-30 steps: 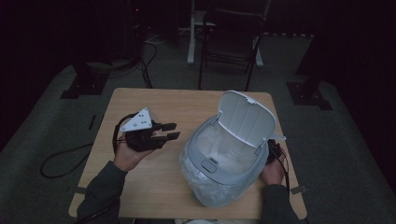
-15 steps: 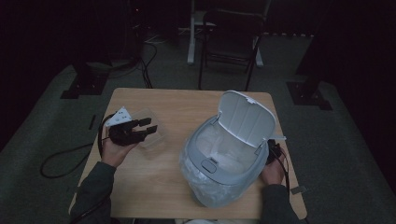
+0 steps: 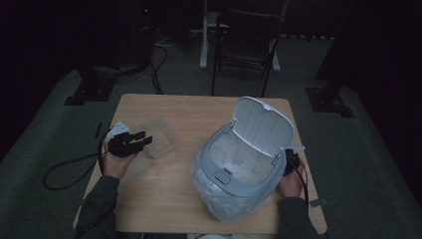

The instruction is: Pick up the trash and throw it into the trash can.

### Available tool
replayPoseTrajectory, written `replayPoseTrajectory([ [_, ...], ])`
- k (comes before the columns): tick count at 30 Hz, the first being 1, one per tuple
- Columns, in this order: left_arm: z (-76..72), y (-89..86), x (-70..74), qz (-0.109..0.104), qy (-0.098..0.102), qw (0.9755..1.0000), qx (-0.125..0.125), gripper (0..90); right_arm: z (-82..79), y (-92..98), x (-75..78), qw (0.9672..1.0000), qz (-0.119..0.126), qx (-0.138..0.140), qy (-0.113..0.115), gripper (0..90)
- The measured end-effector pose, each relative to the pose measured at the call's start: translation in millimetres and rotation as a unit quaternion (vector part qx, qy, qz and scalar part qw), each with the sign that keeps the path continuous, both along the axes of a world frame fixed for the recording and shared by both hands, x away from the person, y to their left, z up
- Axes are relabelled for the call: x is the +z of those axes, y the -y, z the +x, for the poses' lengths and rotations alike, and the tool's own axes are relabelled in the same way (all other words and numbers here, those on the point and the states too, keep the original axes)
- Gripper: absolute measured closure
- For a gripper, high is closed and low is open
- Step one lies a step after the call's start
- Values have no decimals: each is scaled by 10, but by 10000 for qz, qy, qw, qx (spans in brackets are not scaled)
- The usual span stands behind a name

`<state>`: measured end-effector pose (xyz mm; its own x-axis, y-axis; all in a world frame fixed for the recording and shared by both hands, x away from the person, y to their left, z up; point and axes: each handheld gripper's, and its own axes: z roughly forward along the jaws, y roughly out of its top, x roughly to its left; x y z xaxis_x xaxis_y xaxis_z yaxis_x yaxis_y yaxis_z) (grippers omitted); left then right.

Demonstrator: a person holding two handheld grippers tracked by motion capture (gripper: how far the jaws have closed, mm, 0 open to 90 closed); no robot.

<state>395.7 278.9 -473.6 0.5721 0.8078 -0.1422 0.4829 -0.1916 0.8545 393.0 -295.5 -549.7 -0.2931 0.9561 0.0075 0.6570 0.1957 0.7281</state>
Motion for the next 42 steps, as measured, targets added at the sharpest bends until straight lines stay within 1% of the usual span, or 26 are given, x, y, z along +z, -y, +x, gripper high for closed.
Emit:
replayPoseTrajectory([
  [2, 33, -14, -60, 98, -62, 9999, 97, 587, 0, 0, 0, 10000, -1, 1, -1, 156],
  [4, 48, -42, -117, 151, -144, 9996, 207, 597, 0, 0, 0, 10000, 3, -2, -1, 156],
  [6, 48, -80, -187, 275, -238, 9989, 294, 603, 0, 0, 0, 10000, 2, -2, -2, 156],
  [7, 31, -112, -223, 211, -192, 9992, 285, 606, 0, 0, 0, 10000, 0, 1, -1, 156],
  [8, 28, -140, -261, 247, -324, 9987, 322, 607, 0, 0, 0, 10000, -1, -1, 0, 156],
  [9, 12, -160, -301, 340, -329, 9982, 368, 608, -1, 0, 0, 10000, 3, -3, 0, 156],
  [10, 11, -179, -351, 437, -482, 9972, 371, 608, -1, 0, -1, 10000, 1, -1, 4, 156],
  [11, 5, -184, -408, 492, -576, 9965, 359, 608, -1, -1, 0, 10000, 5, -4, 2, 156],
  [12, -4, -180, -455, 440, -606, 9967, 318, 608, -1, -1, 0, 10000, 3, -4, 1, 156],
  [13, -16, -171, -483, 338, -593, 9973, 262, 605, -1, -1, 0, 10000, 2, -3, 3, 156],
  [15, -32, -116, -497, 174, -515, 9985, 104, 595, -1, -1, 0, 10000, 6, -5, 2, 156],
  [16, -34, -76, -490, 162, -484, 9987, -2, 588, -2, -1, 0, 10000, 4, -6, 0, 156],
  [18, -40, 5, -459, 151, -383, 9990, -169, 582, -1, -1, -1, 10000, 3, -5, 5, 156],
  [20, -50, 77, -419, 155, -325, 9989, -304, 575, -1, -1, 0, 10000, 0, -5, 3, 156],
  [23, -69, 198, -363, 214, -236, 9982, -509, 572, -1, -1, 0, 10000, 3, -5, 3, 156],
  [25, -86, 266, -311, 248, -110, 9977, -619, 572, -2, -1, 0, 10000, 5, -6, 2, 156],
  [27, -103, 303, -239, 219, 31, 9976, -663, 560, -2, -1, 0, 10000, 6, -8, 2, 156],
  [30, -130, 327, -108, 190, 265, 9976, -611, 552, -2, -1, 0, 10000, 6, -7, 4, 156],
  [32, -140, 366, -33, 189, 303, 9979, -531, 531, -2, -1, 0, 10000, 5, -7, 3, 156],
  [33, -145, 399, -4, 251, 326, 9979, -495, 516, -2, -1, 0, 10000, 5, -6, 2, 156],
  [35, -162, 485, 35, 364, 435, 9975, -418, 480, -2, -1, 0, 10000, 5, -7, 3, 156],
  [38, -179, 608, 81, 509, 656, 9962, -254, 445, -2, -1, 0, 10000, 4, -7, 4, 156],
  [40, -177, 674, 103, 611, 809, 9948, -121, 429, -2, -1, 0, 10000, 5, -7, 2, 156],
  [42, -172, 722, 126, 644, 956, 9933, -23, 422, -2, -1, 0, 10000, 6, -7, 1, 156],
])
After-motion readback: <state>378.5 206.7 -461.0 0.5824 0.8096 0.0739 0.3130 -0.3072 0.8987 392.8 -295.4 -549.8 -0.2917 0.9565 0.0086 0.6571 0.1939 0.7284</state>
